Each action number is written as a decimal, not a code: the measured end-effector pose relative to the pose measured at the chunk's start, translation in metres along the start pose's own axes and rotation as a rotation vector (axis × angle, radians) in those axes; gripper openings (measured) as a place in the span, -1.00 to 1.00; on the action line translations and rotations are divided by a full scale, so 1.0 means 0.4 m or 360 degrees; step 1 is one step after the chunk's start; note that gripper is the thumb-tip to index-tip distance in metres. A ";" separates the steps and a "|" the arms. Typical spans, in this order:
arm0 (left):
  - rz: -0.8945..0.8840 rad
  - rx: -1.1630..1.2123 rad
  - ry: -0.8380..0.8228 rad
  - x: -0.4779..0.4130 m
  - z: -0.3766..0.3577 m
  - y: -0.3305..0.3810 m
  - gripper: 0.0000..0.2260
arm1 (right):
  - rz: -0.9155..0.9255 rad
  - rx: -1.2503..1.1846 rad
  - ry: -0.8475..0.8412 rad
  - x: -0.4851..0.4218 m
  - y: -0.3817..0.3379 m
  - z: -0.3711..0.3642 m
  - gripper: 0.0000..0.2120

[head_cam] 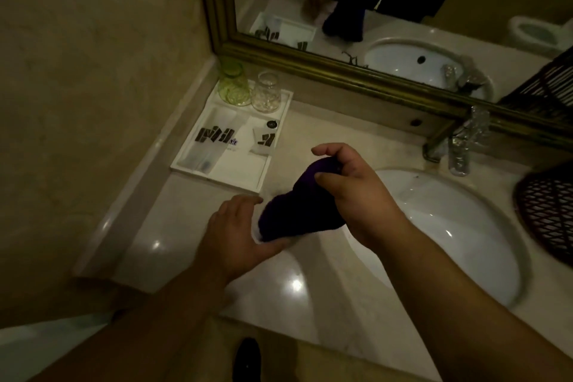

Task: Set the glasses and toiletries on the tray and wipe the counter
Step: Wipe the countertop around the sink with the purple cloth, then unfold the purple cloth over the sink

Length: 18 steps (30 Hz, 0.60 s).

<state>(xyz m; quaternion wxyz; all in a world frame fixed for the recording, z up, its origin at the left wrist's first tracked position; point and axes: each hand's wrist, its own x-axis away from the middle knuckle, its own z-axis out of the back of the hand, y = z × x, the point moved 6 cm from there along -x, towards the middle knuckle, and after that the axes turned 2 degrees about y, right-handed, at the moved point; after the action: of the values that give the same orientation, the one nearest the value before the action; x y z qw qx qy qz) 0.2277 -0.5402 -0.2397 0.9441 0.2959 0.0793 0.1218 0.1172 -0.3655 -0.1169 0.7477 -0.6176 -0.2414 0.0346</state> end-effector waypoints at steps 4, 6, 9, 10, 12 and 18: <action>0.0060 0.0118 -0.0155 -0.077 0.037 0.045 -0.01 | 0.0025 -0.0012 -0.0055 0.028 -0.099 0.018 -0.57; 0.0025 0.0160 -0.0265 -0.116 0.053 0.081 -0.07 | 0.0035 -0.0060 -0.0093 0.042 -0.144 0.030 -0.56; -0.0078 0.0173 -0.0413 -0.165 0.070 0.131 -0.35 | 0.0098 -0.0057 -0.0126 0.059 -0.202 0.060 -0.56; -0.0084 0.0140 -0.0434 -0.177 0.077 0.144 -0.48 | 0.0116 -0.0049 -0.0134 0.064 -0.218 0.075 -0.56; -0.0087 0.0089 -0.0426 -0.199 0.096 0.169 -0.75 | 0.0136 0.0023 -0.0109 0.071 -0.240 0.117 -0.55; -0.0114 0.0015 -0.0353 -0.265 0.203 0.212 -0.93 | 0.0187 0.1213 0.0351 0.091 -0.243 0.319 -0.67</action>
<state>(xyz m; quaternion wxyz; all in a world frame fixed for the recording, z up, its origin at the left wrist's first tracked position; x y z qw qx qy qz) 0.1287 -0.5458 -0.1163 0.9494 0.3089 -0.0146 0.0542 0.0735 -0.2598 0.0014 0.9414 -0.3089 -0.0938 0.0979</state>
